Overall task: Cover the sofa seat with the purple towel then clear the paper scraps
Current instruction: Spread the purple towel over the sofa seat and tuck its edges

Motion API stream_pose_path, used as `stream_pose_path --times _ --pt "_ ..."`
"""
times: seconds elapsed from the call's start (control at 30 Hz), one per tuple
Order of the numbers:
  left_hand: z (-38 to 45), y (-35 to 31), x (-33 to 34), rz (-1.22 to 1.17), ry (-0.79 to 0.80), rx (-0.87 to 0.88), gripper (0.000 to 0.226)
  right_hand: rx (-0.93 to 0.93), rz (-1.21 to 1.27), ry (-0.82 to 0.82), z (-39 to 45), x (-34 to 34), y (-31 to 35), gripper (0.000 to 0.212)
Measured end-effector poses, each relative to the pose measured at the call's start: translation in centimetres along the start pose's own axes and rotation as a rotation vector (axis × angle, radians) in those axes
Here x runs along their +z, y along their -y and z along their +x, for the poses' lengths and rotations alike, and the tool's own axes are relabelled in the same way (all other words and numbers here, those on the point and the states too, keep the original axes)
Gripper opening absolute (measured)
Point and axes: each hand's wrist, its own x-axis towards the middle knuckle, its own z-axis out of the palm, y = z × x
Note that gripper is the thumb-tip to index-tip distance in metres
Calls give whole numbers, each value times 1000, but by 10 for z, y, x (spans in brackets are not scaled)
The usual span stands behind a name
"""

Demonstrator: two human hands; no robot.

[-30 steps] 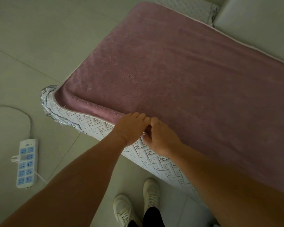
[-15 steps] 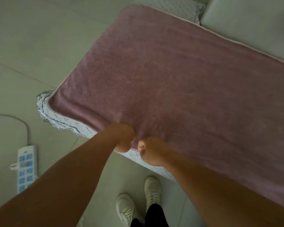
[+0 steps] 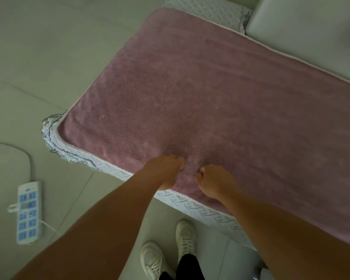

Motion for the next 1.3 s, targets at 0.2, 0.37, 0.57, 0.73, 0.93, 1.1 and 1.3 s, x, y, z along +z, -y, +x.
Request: stream_pose_path --times 0.2,0.37,0.57,0.73,0.93,1.1,1.3 --pt "29 -53 -5 -26 -70 55 40 27 71 -181 -7 -10 -34 7" --pt "39 -103 -1 -3 -82 184 34 91 141 -222 -29 -18 -84 10" --pt "40 -182 20 76 101 409 23 176 169 -139 -64 -10 -149 26" --pt "52 -232 58 232 125 503 31 47 -19 35 -92 -1 -199 36" --pt "57 -250 88 494 29 469 37 -86 -127 -39 -114 21 -232 33" --pt "61 -262 82 494 84 397 18 -96 -176 -61 -111 20 -230 27" --pt "63 -265 76 444 220 305 20 -96 -199 -8 -113 8 -225 20"
